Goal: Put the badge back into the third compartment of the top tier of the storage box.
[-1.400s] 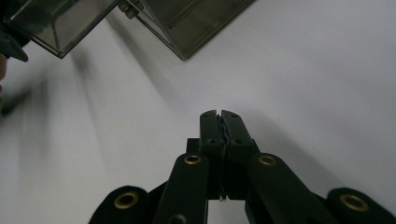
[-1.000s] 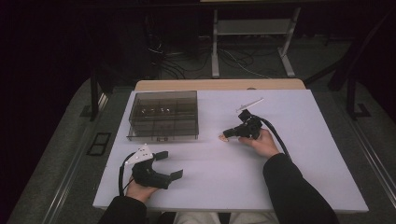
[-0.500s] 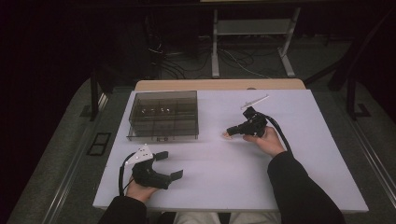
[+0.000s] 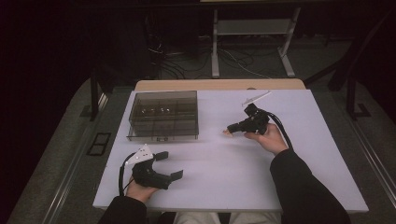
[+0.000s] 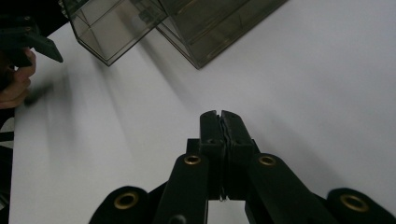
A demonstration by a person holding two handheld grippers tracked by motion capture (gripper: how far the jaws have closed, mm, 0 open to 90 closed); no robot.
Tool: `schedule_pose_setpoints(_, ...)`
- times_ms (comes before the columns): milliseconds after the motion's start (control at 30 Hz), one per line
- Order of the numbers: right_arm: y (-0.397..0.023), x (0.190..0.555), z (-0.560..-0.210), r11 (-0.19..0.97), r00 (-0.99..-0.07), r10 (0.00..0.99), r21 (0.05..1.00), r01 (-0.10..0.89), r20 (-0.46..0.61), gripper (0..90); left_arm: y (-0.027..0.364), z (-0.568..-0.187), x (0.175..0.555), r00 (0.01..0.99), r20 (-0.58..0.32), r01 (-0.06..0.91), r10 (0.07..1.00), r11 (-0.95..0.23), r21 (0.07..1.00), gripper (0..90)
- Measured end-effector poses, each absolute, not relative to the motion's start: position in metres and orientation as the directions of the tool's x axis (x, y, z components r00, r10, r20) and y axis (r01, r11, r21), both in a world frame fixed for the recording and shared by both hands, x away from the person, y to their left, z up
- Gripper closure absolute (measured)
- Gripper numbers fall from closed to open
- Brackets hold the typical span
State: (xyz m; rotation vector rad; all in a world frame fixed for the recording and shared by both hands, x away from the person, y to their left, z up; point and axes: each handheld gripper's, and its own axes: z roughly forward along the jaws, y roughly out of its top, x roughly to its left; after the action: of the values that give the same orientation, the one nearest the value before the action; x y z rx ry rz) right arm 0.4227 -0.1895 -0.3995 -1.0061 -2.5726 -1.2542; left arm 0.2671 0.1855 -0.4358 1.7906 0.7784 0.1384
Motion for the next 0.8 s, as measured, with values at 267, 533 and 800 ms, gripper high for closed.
schedule_pose_setpoints(267,-0.181,0.42,-0.385,0.456,-0.795,0.499,0.675,0.58,0.346,87.6,0.185,-0.436,0.267,0.776,-0.28,0.436,0.566,-0.159,0.886,0.0)
schedule_pose_setpoints(533,-0.174,0.418,-0.373,0.47,-0.809,0.483,0.681,0.561,0.333,87.6,0.185,-0.436,0.267,0.777,-0.28,0.435,0.564,-0.159,0.886,0.0)
schedule_pose_setpoints(800,-0.166,0.416,-0.361,0.481,-0.824,0.47,0.691,0.539,0.316,87.6,0.185,-0.436,0.267,0.777,-0.28,0.435,0.564,-0.158,0.887,0.0)
